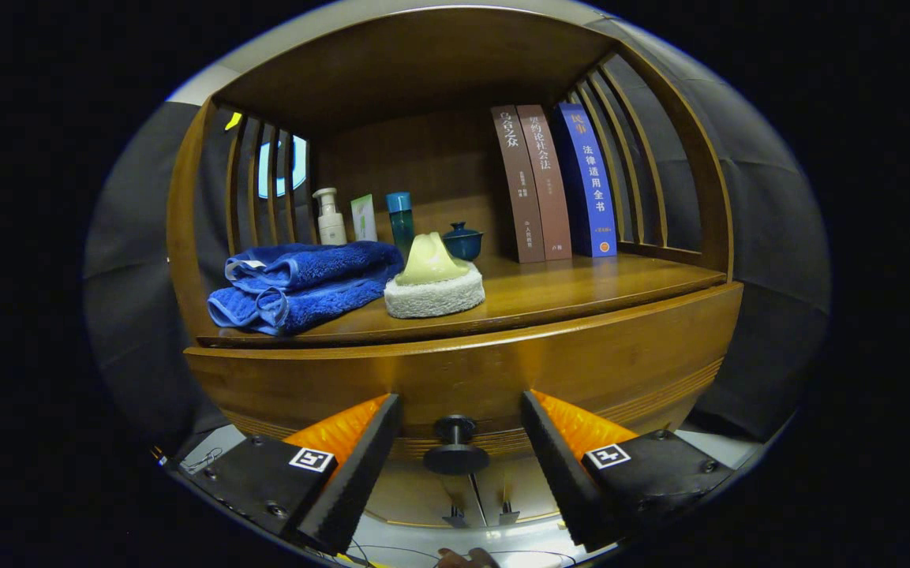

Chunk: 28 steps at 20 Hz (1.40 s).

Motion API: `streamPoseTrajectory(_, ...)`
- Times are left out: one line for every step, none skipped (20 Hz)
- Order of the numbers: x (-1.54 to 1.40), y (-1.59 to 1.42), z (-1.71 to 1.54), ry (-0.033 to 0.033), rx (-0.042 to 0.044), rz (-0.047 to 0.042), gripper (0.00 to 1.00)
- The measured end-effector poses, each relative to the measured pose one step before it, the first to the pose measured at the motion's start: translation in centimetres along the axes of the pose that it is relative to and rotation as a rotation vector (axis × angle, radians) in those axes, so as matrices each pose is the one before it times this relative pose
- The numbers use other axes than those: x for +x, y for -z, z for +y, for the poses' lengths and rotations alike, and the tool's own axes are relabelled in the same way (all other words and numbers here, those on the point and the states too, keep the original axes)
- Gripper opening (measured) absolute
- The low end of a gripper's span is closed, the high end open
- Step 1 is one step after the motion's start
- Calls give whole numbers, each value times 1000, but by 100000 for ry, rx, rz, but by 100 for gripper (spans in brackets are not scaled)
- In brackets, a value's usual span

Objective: Pull open the drawer, take out the items inside it, and place them on the countertop above the cabinet.

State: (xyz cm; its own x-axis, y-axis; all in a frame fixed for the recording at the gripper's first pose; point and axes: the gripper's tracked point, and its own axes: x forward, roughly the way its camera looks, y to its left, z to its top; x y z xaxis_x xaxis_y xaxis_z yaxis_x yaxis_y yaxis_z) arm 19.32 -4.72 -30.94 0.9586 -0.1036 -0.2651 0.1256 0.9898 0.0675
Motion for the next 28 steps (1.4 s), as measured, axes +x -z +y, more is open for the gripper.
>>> streamPoseTrajectory(131, -82, 53, 24, -121, 127, 100)
streamPoseTrajectory(136, -37, -2, 3, -127, 159, 100)
streamPoseTrajectory(147, 22, -44, 355, -338, 111, 100)
streamPoseTrajectory(64, -70, -81, 233, -426, -189, 100)
streamPoseTrajectory(75, 183, -79, 297, -594, 73, 99)
streamPoseTrajectory(-31, 19, -4, 116, -341, 61, 99)
streamPoseTrajectory(35, 45, -4, 16, 185, 185, 100)
streamPoseTrajectory(4, -28, 3, 11, 334, 100, 100)
streamPoseTrajectory(-40, 25, -43, 77, 543, 598, 100)
streamPoseTrajectory(32, 28, -7, -58, 808, 1167, 99)
streamPoseTrajectory(-71, 111, -40, -162, 1285, 1437, 100)
streamPoseTrajectory(-136, 129, -130, 1, 1328, 1644, 100)
streamPoseTrajectory(-324, 26, -325, 414, 1131, 686, 100)
streamPoseTrajectory(-545, -104, -261, 381, 715, -428, 99)
streamPoseTrajectory(-770, -269, -385, 926, -36, -864, 100)
streamPoseTrajectory(-894, -390, -209, 405, -790, -1248, 100)
streamPoseTrajectory(-1163, -422, -5, -28, -1430, -826, 100)
streamPoseTrajectory(-1248, -426, 42, -283, -1906, -259, 100)
streamPoseTrajectory(-1521, -539, 13, -573, -1394, 258, 100)
streamPoseTrajectory(-1641, -913, 129, -1001, -431, -713, 100)
streamPoseTrajectory(-1671, -1246, 252, -1392, 415, -1223, 99)
streamPoseTrajectory(-1739, -1328, 350, -1739, 940, -1679, 100)
streamPoseTrajectory(-1953, -1790, 406, -1448, 847, -1609, 99)
streamPoseTrajectory(-1557, -1233, 226, -479, 439, -306, 99)
streamPoseTrajectory(-1370, -1203, 179, -566, 464, -361, 99)
streamPoseTrajectory(-1175, -1411, 475, -1226, 286, -260, 99)
streamPoseTrajectory(-1203, -1577, 614, -1166, -142, -775, 99)
streamPoseTrajectory(-942, -1727, 452, -1013, -715, -1623, 99)
